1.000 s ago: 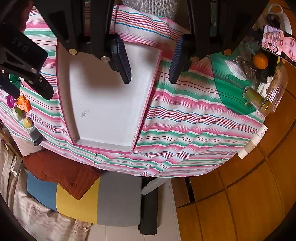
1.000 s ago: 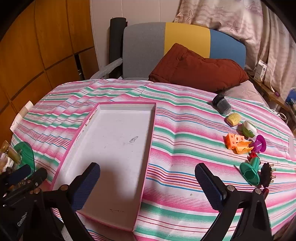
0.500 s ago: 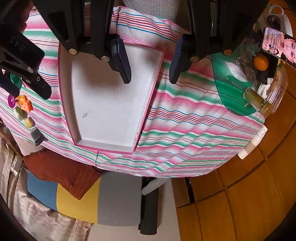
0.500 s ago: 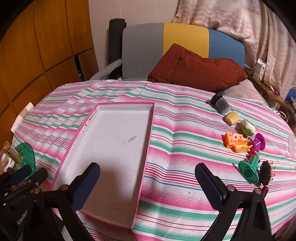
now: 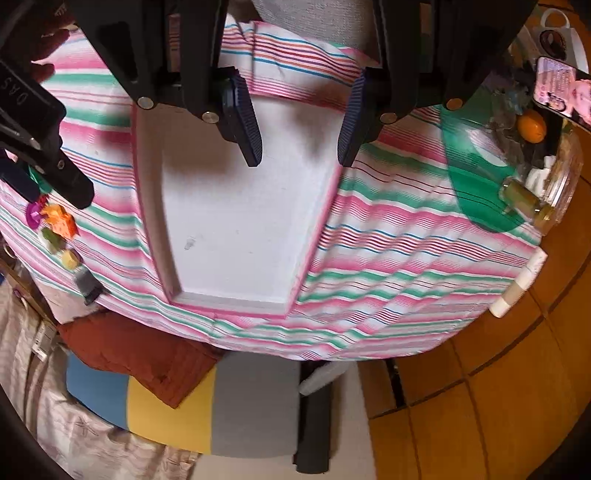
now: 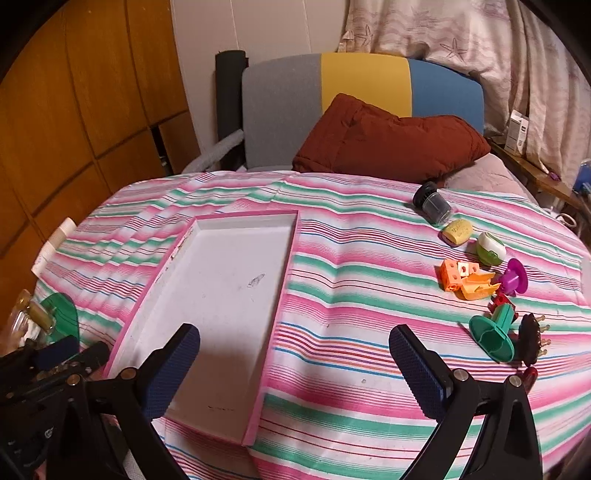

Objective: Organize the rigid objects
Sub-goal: 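Grasp the red capsule with the left tool while the right tool grasps the brown flower-shaped knob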

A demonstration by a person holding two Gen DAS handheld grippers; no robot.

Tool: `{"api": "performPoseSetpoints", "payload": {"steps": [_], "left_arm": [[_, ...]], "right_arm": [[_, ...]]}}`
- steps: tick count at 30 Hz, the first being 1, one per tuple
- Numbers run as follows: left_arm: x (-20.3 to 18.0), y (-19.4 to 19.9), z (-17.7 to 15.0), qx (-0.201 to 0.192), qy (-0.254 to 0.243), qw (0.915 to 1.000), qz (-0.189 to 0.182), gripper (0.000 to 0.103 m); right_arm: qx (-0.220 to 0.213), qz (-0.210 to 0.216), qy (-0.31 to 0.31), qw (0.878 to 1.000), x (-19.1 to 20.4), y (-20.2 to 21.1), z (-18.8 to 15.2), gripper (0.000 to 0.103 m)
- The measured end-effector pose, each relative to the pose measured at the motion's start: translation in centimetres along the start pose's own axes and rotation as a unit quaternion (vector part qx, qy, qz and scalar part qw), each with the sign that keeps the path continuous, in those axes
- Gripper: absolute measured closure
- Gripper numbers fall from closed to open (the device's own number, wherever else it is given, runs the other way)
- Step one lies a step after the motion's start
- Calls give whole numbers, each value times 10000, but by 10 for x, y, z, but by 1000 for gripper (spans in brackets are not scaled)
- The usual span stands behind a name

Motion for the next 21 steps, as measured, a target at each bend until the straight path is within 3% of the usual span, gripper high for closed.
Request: {"api": "performPoseSetpoints", "payload": {"steps": [3,6,8,13,18,21], "left_arm": [[-16,-5,-7,110,-89,9982,-589,60],[-35,-5,-16,88,-98,9901,-1397,60],[-51,-3,-20,36,-224,9850,-1713,60],[-89,-1,-30,99,-941,9804,-1728,60],[-126,11,-42,65,-1537,9663,-2065,60],[-147,17,-47,63,-1837,9587,-2168,60]], "right_arm": [[192,-77,-17,9998,-19,-1,-12,0],[291,-156,-245,9992,-45,0,-24,0],[311,-277,-375,9984,-66,3,-31,0],[386,-832,-705,9933,-141,10,-40,0],[294,-1340,-1262,9825,-231,18,-31,0],[384,-1469,-1222,9808,-265,11,-24,1]]}}
Point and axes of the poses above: each gripper's, at about its wrist camera, not at the fingertips, and y roughly against the way its jaws point, x to its left, z to its top, the point moved 7 cm from there along -y, roughly the way its jaws point, and after that the axes turned 3 degrees about -z, right-handed, at the moved point
